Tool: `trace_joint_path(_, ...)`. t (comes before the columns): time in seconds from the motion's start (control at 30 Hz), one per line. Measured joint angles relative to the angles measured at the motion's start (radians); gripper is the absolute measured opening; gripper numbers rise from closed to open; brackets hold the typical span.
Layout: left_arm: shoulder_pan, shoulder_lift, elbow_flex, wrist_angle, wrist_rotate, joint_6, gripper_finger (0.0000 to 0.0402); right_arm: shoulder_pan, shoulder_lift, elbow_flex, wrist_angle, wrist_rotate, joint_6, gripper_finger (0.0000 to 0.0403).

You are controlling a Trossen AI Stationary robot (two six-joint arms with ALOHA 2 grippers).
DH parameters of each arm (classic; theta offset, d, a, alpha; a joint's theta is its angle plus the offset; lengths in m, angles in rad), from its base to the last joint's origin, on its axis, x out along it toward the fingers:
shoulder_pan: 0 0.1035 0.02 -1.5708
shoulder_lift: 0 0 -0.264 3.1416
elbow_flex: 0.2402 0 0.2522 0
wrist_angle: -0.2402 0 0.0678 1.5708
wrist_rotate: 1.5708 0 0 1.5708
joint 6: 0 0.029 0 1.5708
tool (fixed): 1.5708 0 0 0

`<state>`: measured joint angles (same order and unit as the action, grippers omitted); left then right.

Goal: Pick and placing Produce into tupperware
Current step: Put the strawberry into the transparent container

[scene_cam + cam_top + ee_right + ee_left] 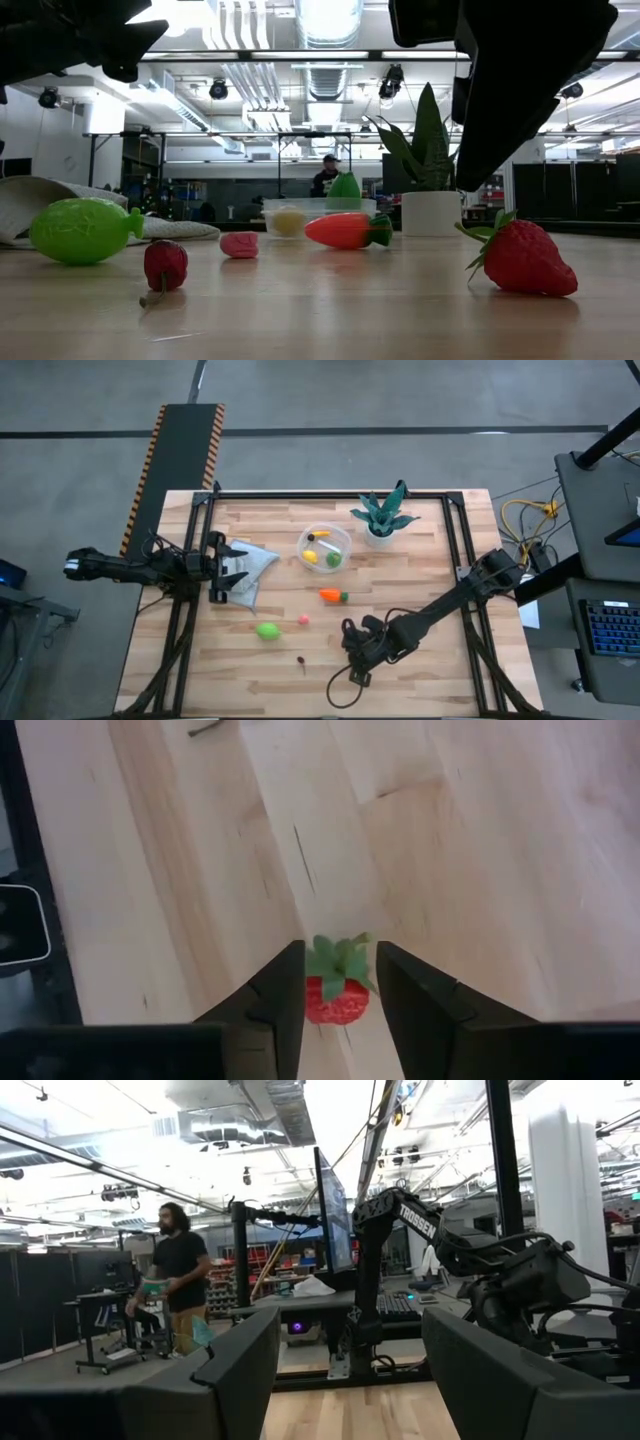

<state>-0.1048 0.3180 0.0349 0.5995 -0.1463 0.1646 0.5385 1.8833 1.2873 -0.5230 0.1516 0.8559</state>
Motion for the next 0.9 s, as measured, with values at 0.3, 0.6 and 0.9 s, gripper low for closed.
trace_joint_path(0.3, 0.000, 0.000, 0.000, -0.001, 0.000, 0.000, 0.0231, 0.003, 0.000, -0.010, 0.013, 0.006, 0.005, 0.0184)
trace_joint_path(0.6, 0.000, 0.000, 0.000, -0.001, 0.000, 0.000, 0.0231, 0.002, 0.001, -0.049, 0.031, 0.032, 0.030, 0.0196)
trace_joint_path(0.9, 0.000, 0.000, 0.000, -0.002, 0.000, 0.000, 0.0231, 0.002, 0.001, -0.097, 0.137, 0.033, 0.022, 0.0196)
